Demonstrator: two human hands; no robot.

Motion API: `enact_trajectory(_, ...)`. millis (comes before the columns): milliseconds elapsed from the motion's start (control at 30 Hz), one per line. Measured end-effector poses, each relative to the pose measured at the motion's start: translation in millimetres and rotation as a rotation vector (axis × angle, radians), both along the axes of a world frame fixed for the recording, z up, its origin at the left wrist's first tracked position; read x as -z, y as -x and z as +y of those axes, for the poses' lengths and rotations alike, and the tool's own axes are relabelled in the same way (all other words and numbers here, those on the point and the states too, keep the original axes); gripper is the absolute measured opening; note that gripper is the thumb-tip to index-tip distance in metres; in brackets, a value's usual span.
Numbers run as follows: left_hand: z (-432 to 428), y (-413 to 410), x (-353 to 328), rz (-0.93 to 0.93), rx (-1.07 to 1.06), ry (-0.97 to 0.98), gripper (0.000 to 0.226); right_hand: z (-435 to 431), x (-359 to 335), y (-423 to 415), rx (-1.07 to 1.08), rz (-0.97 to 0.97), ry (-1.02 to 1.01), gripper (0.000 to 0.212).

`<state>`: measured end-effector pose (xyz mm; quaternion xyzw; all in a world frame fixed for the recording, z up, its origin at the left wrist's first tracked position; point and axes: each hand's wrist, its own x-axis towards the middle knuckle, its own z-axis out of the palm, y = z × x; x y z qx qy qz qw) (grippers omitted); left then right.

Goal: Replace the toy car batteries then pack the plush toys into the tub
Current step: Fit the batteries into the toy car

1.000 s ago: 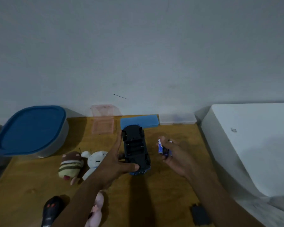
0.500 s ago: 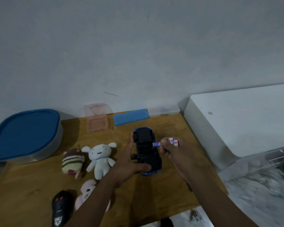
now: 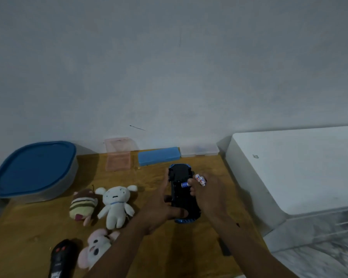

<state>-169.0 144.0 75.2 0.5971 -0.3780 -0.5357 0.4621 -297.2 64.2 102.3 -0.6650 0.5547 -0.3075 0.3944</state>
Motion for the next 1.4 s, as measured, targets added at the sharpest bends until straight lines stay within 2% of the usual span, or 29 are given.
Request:
enact_trajectory(67, -3.2, 4.7, -1.0, -0.006, -0.005, -0.001, 0.124, -3.1, 1.9, 0.3, -0.015, 0.082, 0.047, 0.009)
enact_trajectory(233, -6.7, 10.5, -3.5, -0.056, 0.008, -0.003, 0.125, 0.8, -9.9, -5.0, -0.113, 0.272, 0.101, 0.024)
enact_trajectory(367, -4.9, 5.7, -4.7, -0.082, -0.001, 0.007, 0.126, -0.6, -12.9, -6.7, -0.170, 0.232, 0.015, 0.021)
enact_trajectory(533, -3.2, 3.9, -2.7, -0.069, -0.022, 0.015, 0.126, 8.9, -12.7, -17.1, -0.244, 0.291, 0.094, 0.021)
enact_trajectory(600, -3.6, 1.1, -3.2, -0.061, -0.016, 0.021, 0.126, 10.7, -14.6, -24.1, -0.212, 0.282, 0.083, 0.020)
enact_trajectory(733, -3.3, -8.4, -6.4, -0.069, 0.037, -0.024, 0.129, 0.4, -23.0, -15.6, -0.094, -0.004, -0.194, 0.016)
enact_trajectory(867, -2.2, -15.1, -5.0, -0.068, 0.096, -0.066, 0.130, -12.1, -31.5, 8.1, -0.117, -0.286, -0.533, 0.029)
enact_trajectory(967, -3.1, -18.9, -0.9, -0.031, 0.095, -0.099, 0.130, -22.9, -34.5, 22.0, -0.124, -0.530, -0.781, 0.020)
enact_trajectory(1100, -5.1, -19.9, 0.4, 0.062, 0.088, -0.133, 0.129, -26.5, -40.8, 34.1, -0.185, -0.711, -0.872, 0.020)
enact_trajectory(1167, -6.2, -17.7, -1.2, 0.072, 0.108, -0.139, 0.128, -28.0, -39.9, 38.7, -0.240, -0.694, -0.851, 0.021)
enact_trajectory(1300, -8.1, -16.2, -3.7, 0.113, 0.126, -0.161, 0.125, -32.5, -35.1, 39.9, -0.298, -0.417, -0.648, 0.019)
enact_trajectory(1400, -8.9, -16.8, -6.9, 0.120, 0.141, -0.160, 0.124, -35.5, -31.9, 37.9, -0.283, -0.343, -0.560, 0.016)
